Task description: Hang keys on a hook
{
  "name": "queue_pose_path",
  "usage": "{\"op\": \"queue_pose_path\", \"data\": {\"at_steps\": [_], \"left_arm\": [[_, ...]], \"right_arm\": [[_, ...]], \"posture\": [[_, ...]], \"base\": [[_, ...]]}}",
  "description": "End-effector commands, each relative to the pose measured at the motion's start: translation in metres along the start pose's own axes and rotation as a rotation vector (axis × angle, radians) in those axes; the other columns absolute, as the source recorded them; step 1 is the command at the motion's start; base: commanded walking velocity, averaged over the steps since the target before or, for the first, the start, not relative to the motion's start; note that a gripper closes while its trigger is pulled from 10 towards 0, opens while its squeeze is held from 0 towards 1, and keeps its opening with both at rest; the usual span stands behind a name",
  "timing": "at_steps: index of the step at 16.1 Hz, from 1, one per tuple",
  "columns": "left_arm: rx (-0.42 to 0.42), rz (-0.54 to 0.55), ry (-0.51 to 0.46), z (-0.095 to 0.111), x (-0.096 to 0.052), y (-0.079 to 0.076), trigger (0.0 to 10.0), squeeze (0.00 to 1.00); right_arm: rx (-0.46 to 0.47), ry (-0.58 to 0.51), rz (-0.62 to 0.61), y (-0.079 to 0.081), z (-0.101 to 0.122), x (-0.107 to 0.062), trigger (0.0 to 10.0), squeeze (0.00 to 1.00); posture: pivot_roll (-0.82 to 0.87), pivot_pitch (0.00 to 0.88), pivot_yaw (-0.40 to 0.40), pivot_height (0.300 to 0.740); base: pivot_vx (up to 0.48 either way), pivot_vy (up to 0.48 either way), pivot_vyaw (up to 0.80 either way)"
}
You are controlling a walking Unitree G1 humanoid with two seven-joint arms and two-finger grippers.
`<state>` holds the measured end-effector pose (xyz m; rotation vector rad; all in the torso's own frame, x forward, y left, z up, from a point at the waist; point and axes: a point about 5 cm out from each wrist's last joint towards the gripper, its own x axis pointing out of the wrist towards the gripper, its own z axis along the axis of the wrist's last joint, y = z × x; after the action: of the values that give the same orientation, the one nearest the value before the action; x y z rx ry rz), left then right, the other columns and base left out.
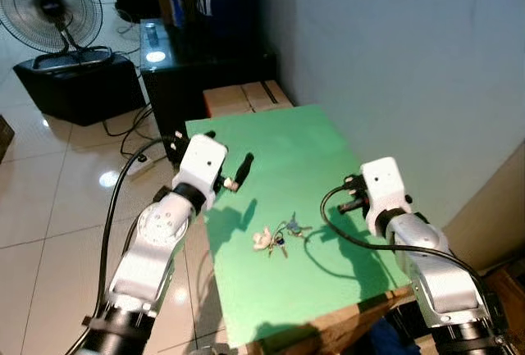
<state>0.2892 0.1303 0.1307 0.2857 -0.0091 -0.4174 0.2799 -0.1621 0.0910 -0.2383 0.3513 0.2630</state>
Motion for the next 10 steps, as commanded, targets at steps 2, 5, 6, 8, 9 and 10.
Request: {"op": "queue_pose_path", "data": {"at_steps": [2,5,6,8,9,10], "left_arm": [[0.014,-0.024,-0.011,0.005,-0.002,-0.002,10.0,0.00],[0.018,-0.041,0.000,0.004,-0.007,-0.001,10.0,0.00],[0.019,-0.046,0.004,0.004,-0.007,-0.001,10.0,0.00],[0.027,-0.059,0.010,0.005,-0.007,-0.001,10.0,0.00],[0.032,-0.065,0.013,0.006,-0.008,0.001,10.0,0.00],[0.037,-0.074,0.021,0.006,-0.008,0.002,10.0,0.00]], "right_arm": [[-0.011,0.015,-0.002,-0.002,-0.001,0.001,10.0,0.55],[0.009,0.031,0.007,0.002,-0.006,-0.002,10.0,0.96],[0.019,0.035,0.010,0.003,-0.008,-0.003,10.0,1.00],[0.047,0.049,0.021,0.006,-0.012,-0.003,10.0,1.00],[0.062,0.055,0.033,0.008,-0.013,-0.001,10.0,1.00],[0.060,0.068,0.054,0.008,-0.014,0.004,10.0,1.00]], "posture": [[-0.10,0.000,0.005,0.718],[-0.10,0.000,0.020,0.718],[-0.10,0.000,0.024,0.718],[-0.09,0.000,0.034,0.718],[-0.09,0.011,0.047,0.718],[-0.09,0.022,0.052,0.718]], "base": [[0.000,0.000,0.00],[0.000,0.000,0.00],[0.000,0.000,0.00],[0.000,0.000,0.00],[0.000,0.000,0.00],[0.000,0.000,0.00]]}}
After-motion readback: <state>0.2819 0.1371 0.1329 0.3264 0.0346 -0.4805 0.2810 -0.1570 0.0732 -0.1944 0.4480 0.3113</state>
